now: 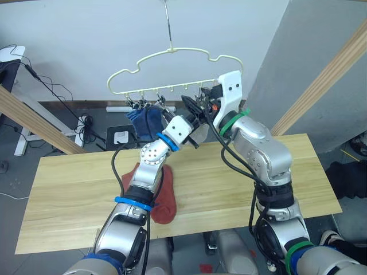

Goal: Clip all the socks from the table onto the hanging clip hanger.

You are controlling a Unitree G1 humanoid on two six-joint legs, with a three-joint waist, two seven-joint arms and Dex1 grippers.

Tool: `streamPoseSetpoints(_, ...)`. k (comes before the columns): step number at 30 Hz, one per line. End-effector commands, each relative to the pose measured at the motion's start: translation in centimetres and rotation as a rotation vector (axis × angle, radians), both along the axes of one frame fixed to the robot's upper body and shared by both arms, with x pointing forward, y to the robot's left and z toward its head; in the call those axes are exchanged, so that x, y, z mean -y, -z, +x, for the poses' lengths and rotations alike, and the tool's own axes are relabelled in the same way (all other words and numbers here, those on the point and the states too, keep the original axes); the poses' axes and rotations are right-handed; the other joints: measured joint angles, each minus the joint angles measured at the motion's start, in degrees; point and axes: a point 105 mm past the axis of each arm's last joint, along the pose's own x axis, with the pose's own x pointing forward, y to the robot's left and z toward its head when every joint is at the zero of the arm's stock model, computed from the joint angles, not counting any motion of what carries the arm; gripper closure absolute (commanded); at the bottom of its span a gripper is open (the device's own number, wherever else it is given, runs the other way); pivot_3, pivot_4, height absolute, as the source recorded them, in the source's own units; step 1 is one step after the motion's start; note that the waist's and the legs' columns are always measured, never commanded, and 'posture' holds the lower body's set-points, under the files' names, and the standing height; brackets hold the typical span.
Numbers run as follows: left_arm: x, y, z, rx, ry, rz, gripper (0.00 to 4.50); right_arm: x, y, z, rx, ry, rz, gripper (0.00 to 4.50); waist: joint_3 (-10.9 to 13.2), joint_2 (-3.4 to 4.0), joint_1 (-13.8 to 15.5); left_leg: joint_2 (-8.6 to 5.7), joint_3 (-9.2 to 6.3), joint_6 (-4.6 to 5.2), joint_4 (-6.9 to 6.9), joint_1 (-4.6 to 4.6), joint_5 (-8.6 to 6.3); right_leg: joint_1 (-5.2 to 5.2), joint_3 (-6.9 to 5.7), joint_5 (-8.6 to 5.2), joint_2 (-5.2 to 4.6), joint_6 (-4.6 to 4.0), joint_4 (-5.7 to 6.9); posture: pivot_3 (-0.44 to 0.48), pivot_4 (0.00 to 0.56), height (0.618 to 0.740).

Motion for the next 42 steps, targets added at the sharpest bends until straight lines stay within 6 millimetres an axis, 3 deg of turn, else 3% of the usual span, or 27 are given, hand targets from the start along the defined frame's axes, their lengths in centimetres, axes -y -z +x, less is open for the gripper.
streamPoseSetpoints(1, -0.1, -1.7, -0.5, 0.008, 0.009, -0.080, 2.81, 0.3, -1.4, -1.7, 0.065, -0.037, 0.013, 1.01, 0.00, 0.00, -0.01, 0.00, 0.00, 0.00, 0.01, -0.01, 0.00, 0.00, 0.00, 0.00, 0.00, 0.00, 0.00, -0.200, 0.314, 0.740)
streamPoseSetpoints(3, -0.2, -1.7, -0.8, -0.010, 0.017, -0.084, 2.23, 0.6, -1.4, -2.1, 0.069, -0.042, 0.007, 1.01, 0.00, 0.00, -0.03, -0.01, -0.01, 0.00, 0.02, -0.01, 0.00, -0.01, 0.01, 0.00, 0.00, 0.00, 0.01, -0.201, 0.315, 0.740)
streamPoseSetpoints(8, -0.6, -1.6, -2.6, -0.079, 0.097, -0.074, 2.23, 1.7, -1.4, -3.1, 0.091, -0.050, -0.013, 1.01, 0.01, 0.01, -0.14, 0.02, -0.03, 0.00, -0.01, 0.02, 0.00, -0.01, 0.01, -0.14, 0.04, 0.24, 0.02, -0.197, 0.318, 0.740)
streamPoseSetpoints(13, -2.2, -1.8, -4.5, -0.110, 0.142, 0.001, 2.23, 3.0, -2.1, -3.9, 0.152, -0.019, -0.015, 1.01, 0.05, 0.05, -0.14, 0.02, -0.04, -0.01, 0.00, 0.04, 0.01, -0.01, 0.02, -0.15, 0.04, 0.26, 0.05, -0.193, 0.322, 0.740)
streamPoseSetpoints(18, -3.5, -4.4, -6.1, -0.126, 0.203, 0.013, 2.23, 4.1, -1.7, -2.4, 0.183, 0.118, -0.058, 1.01, 0.07, 0.07, -0.03, 0.00, -0.04, -0.02, 0.03, 0.06, 0.01, 0.00, 0.05, -0.17, 0.04, 0.28, 0.06, -0.178, 0.324, 0.740)
streamPoseSetpoints(24, -4.1, -7.0, -6.6, -0.146, 0.238, -0.011, 2.23, 4.8, -1.2, -0.8, 0.186, 0.209, -0.073, 1.01, 0.08, 0.08, 0.09, -0.01, -0.02, -0.03, 0.01, 0.07, 0.02, -0.01, 0.09, -0.18, 0.04, 0.30, 0.04, -0.152, 0.320, 0.740)
streamPoseSetpoints(35, -4.2, -8.4, -6.5, -0.148, 0.249, -0.008, 2.23, 4.8, -0.5, 0.7, 0.171, 0.262, -0.079, 1.01, 0.09, 0.09, 0.22, 0.00, -0.02, -0.05, 0.01, 0.07, 0.03, -0.01, 0.10, -0.17, 0.04, 0.30, 0.05, -0.146, 0.317, 0.740)
streamPoseSetpoints(38, -4.0, -8.4, -6.4, -0.149, 0.252, -0.002, 2.19, 4.9, -0.5, 1.0, 0.159, 0.282, -0.068, 1.59, 0.09, 0.09, 0.24, 0.00, 0.00, -0.06, 0.01, 0.07, 0.03, -0.01, 0.12, -0.17, 0.04, 0.30, 0.03, -0.146, 0.317, 0.740)
streamPoseSetpoints(41, -3.8, -8.3, -6.4, -0.150, 0.255, 0.000, 2.19, 4.9, -0.4, 1.2, 0.153, 0.290, -0.072, 2.56, 0.09, 0.09, 0.25, 0.00, 0.00, -0.18, 0.00, 0.06, 0.10, -0.02, 0.12, -0.16, 0.04, 0.27, 0.02, -0.144, 0.316, 0.740)
streamPoseSetpoints(42, -3.8, -8.3, -6.4, -0.150, 0.256, 0.001, 2.19, 4.8, -0.4, 1.3, 0.151, 0.293, -0.073, 2.56, 0.09, 0.09, 0.25, 0.00, 0.00, -0.19, 0.00, 0.06, 0.10, -0.02, 0.12, -0.16, 0.04, 0.27, 0.02, -0.144, 0.316, 0.740)
